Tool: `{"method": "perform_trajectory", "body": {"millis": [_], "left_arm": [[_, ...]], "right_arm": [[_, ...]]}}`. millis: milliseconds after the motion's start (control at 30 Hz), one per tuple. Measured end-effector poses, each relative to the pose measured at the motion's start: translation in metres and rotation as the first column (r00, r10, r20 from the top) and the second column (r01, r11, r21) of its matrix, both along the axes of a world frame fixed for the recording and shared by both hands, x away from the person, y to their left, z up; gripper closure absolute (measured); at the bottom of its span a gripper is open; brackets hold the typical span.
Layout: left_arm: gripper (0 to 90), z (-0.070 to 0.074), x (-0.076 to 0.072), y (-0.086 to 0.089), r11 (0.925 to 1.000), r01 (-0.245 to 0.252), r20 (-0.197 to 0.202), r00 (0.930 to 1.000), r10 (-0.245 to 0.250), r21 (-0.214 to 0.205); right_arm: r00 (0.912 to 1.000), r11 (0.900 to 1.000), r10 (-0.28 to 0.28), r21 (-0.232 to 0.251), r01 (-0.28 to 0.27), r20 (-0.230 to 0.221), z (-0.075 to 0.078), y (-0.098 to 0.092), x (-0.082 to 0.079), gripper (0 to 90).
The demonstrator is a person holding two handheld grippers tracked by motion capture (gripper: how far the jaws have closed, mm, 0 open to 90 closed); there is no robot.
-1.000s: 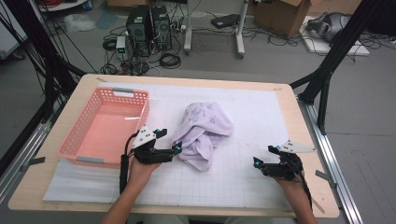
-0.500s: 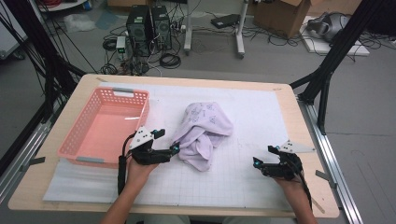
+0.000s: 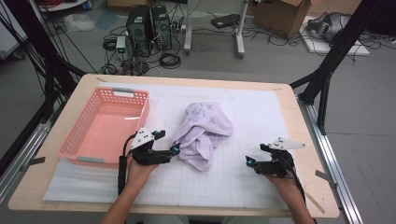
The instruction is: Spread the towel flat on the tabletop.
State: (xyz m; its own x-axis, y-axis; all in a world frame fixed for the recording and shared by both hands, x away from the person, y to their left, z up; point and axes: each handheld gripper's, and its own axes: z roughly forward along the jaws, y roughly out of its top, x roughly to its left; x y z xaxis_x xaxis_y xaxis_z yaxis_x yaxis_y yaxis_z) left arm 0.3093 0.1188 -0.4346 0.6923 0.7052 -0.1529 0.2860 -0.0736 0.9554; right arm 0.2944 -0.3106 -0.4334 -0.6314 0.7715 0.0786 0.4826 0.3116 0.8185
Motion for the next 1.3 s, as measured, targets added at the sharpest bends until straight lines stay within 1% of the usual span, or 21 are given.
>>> {"method": "perform_trajectory", "body": {"millis": [100, 167, 200, 300, 400, 467, 533, 567, 633, 667, 700, 733, 767, 833, 900, 1000, 1100, 1133, 1200, 1267, 1300], "left_arm": [[20.0, -0.001, 0.001, -0.001, 1.0, -0.001, 0.004, 1.0, 0.001, -0.002], [20.2, -0.001, 0.001, 0.0, 1.0, -0.003, 0.002, 1.0, 0.003, -0.004], [20.3, 0.0, 0.001, 0.0, 1.0, -0.008, 0.001, 1.0, 0.008, -0.002], [20.7, 0.0, 0.001, 0.003, 0.9999, -0.013, 0.001, 0.9999, 0.013, 0.003], [21.3, 0.0, 0.001, 0.006, 0.9999, -0.016, 0.0, 0.9999, 0.016, -0.003], [21.4, 0.0, 0.001, 0.007, 0.9998, -0.018, -0.006, 0.9998, 0.018, -0.01], [21.8, 0.0, 0.001, 0.009, 0.9997, -0.02, -0.008, 0.9998, 0.019, -0.013], [21.9, 0.0, 0.001, 0.009, 0.9996, -0.022, -0.011, 0.9997, 0.022, -0.014], [22.0, 0.0, 0.001, 0.01, 0.9998, -0.018, -0.013, 0.9998, 0.018, -0.012], [22.1, 0.0, 0.001, 0.009, 0.9998, -0.017, -0.014, 0.9998, 0.017, -0.012], [22.2, -0.001, 0.001, 0.009, 0.9998, -0.017, -0.015, 0.9997, 0.017, -0.013], [22.6, -0.001, 0.001, 0.009, 0.9998, -0.015, -0.017, 0.9997, 0.015, -0.015], [23.1, -0.001, 0.001, 0.009, 0.9998, -0.014, -0.017, 0.9998, 0.014, -0.013], [23.6, -0.001, 0.0, 0.009, 0.9999, -0.012, -0.017, 0.9998, 0.011, -0.01], [23.8, -0.001, 0.0, 0.009, 0.9999, -0.013, -0.019, 0.9997, 0.013, -0.01], [23.9, -0.001, 0.001, 0.009, 0.9999, -0.013, -0.021, 0.9997, 0.013, -0.01], [24.2, -0.002, 0.001, 0.008, 0.9999, -0.012, -0.023, 0.9997, 0.012, -0.011], [24.2, -0.002, 0.001, 0.008, 0.9999, -0.009, -0.022, 0.9997, 0.009, -0.008], [24.5, -0.002, 0.001, 0.008, 0.9999, -0.012, -0.024, 0.9996, 0.012, -0.01], [24.5, -0.002, 0.001, 0.008, 0.9999, -0.013, -0.025, 0.9996, 0.013, -0.008], [24.5, -0.002, 0.001, 0.008, 0.9999, -0.014, -0.025, 0.9996, 0.014, -0.008]], "right_arm": [[0.9994, 0.9994, 0.03, -0.016, -0.03, -0.017, 0.002, 0.015, 0.011, 16.3], [0.9989, 0.9991, 0.04, -0.015, -0.04, -0.024, 0.004, 0.026, 0.02, 16.4], [0.9989, 0.9991, 0.042, -0.01, -0.042, -0.021, 0.006, 0.033, 0.024, 18.1], [0.9975, 0.9977, 0.065, -0.018, -0.066, -0.025, 0.01, 0.053, 0.039, 23.1], [0.9914, 0.9918, 0.125, -0.023, -0.126, -0.039, 0.012, 0.077, 0.049, 29.8], [0.9834, 0.9842, 0.174, -0.026, -0.175, -0.053, 0.012, 0.095, 0.053, 35.3], [0.976, 0.9769, 0.207, -0.041, -0.21, -0.068, 0.008, 0.111, 0.054, 40.3], [0.973, 0.9735, 0.219, -0.05, -0.223, -0.072, 0.005, 0.118, 0.056, 43.4], [0.9709, 0.9708, 0.222, -0.072, -0.229, -0.09, -0.002, 0.128, 0.058, 50.4], [0.9687, 0.9694, 0.225, -0.077, -0.233, -0.105, -0.005, 0.131, 0.06, 58.6], [0.964, 0.965, 0.237, -0.085, -0.248, -0.12, -0.007, 0.134, 0.06, 66.6], [0.9619, 0.9616, 0.245, -0.096, -0.257, -0.121, -0.008, 0.136, 0.06, 73.7], [0.9587, 0.958, 0.258, -0.097, -0.27, -0.12, -0.008, 0.136, 0.06, 79.4], [0.9611, 0.9577, 0.255, -0.11, -0.266, -0.106, -0.003, 0.132, 0.056, 83.7], [0.9689, 0.9647, 0.233, -0.106, -0.241, -0.084, 0.003, 0.121, 0.05, 84.9], [0.9807, 0.9702, 0.187, -0.146, -0.194, -0.057, 0.008, 0.097, 0.039, 85.1], [0.9899, 0.98, 0.124, -0.148, -0.133, -0.068, 0.006, 0.067, 0.029, 85.1], [0.9908, 0.9825, 0.103, -0.146, -0.115, -0.088, 0.005, 0.059, 0.027, 85.0], [0.991, 0.9866, 0.078, -0.134, -0.093, -0.108, 0.002, 0.044, 0.022, 82.0], [0.9938, 0.9907, 0.059, -0.117, -0.07, -0.094, 0.004, 0.036, 0.018, 71.0], [0.996, 0.9936, 0.048, -0.099, -0.055, -0.075, 0.007, 0.034, 0.018, 65.1]]}}
